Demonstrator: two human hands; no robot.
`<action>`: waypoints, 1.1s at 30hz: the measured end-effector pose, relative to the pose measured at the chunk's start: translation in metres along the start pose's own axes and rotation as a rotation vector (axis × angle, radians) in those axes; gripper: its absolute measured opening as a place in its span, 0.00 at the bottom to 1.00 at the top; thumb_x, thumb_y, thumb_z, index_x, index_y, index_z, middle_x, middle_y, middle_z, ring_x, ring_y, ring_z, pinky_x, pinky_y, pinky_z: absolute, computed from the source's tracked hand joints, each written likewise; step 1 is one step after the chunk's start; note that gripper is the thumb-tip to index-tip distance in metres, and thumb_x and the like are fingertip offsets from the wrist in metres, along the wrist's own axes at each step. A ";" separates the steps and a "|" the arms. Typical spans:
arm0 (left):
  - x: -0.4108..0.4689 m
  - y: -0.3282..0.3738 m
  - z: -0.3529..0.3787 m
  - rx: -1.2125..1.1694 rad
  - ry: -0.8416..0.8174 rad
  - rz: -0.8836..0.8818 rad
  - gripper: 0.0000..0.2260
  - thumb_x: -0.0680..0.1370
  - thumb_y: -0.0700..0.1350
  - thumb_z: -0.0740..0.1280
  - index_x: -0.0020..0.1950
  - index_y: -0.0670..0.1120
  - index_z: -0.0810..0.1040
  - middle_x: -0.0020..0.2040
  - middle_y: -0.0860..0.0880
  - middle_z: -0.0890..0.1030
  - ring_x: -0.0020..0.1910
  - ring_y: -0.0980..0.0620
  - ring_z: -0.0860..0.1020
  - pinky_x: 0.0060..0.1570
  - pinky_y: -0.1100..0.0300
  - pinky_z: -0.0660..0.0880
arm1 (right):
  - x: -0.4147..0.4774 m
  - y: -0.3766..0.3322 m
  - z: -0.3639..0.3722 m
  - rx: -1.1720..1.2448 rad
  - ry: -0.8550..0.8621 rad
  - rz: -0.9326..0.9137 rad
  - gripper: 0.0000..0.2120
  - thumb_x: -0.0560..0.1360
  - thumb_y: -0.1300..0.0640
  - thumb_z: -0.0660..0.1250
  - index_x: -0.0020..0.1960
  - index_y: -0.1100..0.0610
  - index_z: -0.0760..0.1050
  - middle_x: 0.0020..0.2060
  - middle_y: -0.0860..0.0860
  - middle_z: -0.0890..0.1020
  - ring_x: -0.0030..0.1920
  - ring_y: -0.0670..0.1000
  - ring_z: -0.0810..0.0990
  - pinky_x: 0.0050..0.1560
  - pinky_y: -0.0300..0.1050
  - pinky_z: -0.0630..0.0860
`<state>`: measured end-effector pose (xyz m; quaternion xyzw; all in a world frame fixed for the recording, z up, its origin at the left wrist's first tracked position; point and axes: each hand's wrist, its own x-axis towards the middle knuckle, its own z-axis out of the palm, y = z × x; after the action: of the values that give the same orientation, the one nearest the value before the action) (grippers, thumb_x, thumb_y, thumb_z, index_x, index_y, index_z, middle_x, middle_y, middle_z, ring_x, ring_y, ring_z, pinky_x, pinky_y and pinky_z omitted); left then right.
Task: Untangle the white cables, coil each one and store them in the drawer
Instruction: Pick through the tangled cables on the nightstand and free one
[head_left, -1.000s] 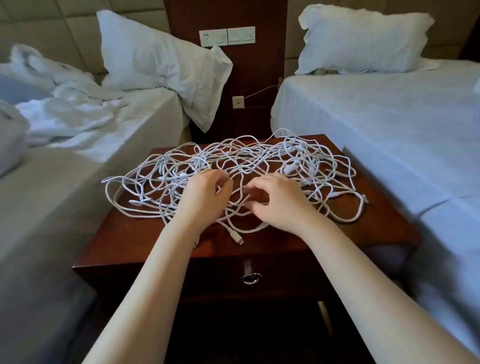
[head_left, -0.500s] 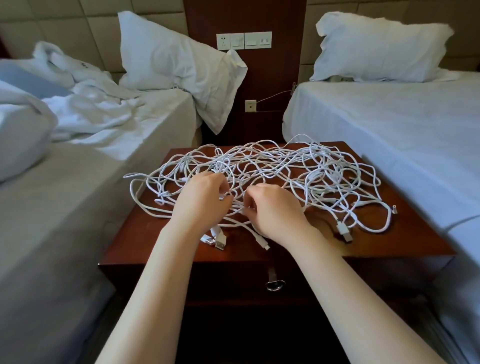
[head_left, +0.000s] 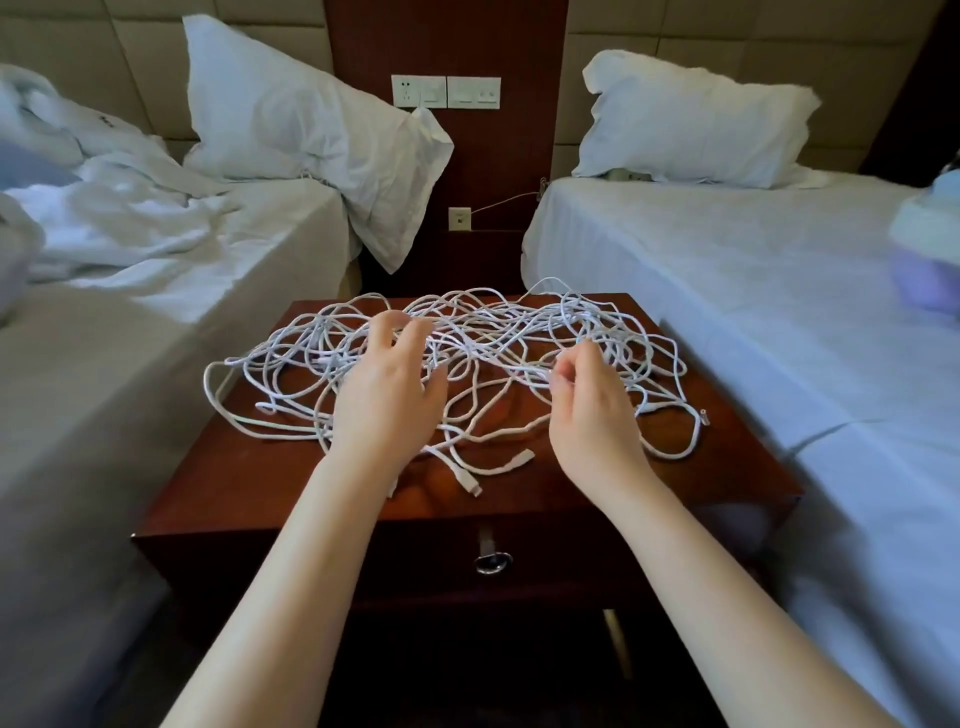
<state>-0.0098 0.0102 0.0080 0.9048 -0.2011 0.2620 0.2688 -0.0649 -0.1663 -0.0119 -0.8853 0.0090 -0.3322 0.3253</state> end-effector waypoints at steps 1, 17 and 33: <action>0.001 0.001 -0.001 0.013 0.028 0.041 0.17 0.77 0.45 0.67 0.65 0.45 0.74 0.66 0.45 0.69 0.35 0.51 0.75 0.38 0.60 0.69 | 0.000 0.003 0.002 0.019 0.013 0.009 0.06 0.80 0.63 0.58 0.45 0.56 0.65 0.38 0.45 0.69 0.41 0.48 0.70 0.39 0.34 0.65; 0.008 0.037 0.008 -0.554 -0.237 -0.300 0.16 0.81 0.49 0.60 0.41 0.40 0.79 0.28 0.49 0.69 0.26 0.56 0.66 0.29 0.61 0.64 | -0.012 -0.006 0.009 0.168 -0.131 -0.273 0.01 0.79 0.58 0.64 0.49 0.56 0.73 0.38 0.46 0.80 0.38 0.46 0.79 0.37 0.46 0.77; 0.001 -0.026 -0.059 -0.239 -0.309 -0.094 0.10 0.80 0.44 0.63 0.39 0.45 0.77 0.27 0.53 0.72 0.23 0.60 0.69 0.27 0.69 0.65 | 0.020 -0.055 0.058 0.384 -0.224 -0.242 0.16 0.77 0.67 0.62 0.63 0.55 0.75 0.57 0.44 0.77 0.56 0.37 0.73 0.55 0.29 0.70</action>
<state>-0.0174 0.0650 0.0417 0.9043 -0.2270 0.0816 0.3522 -0.0257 -0.0941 -0.0014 -0.8332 -0.1967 -0.2641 0.4443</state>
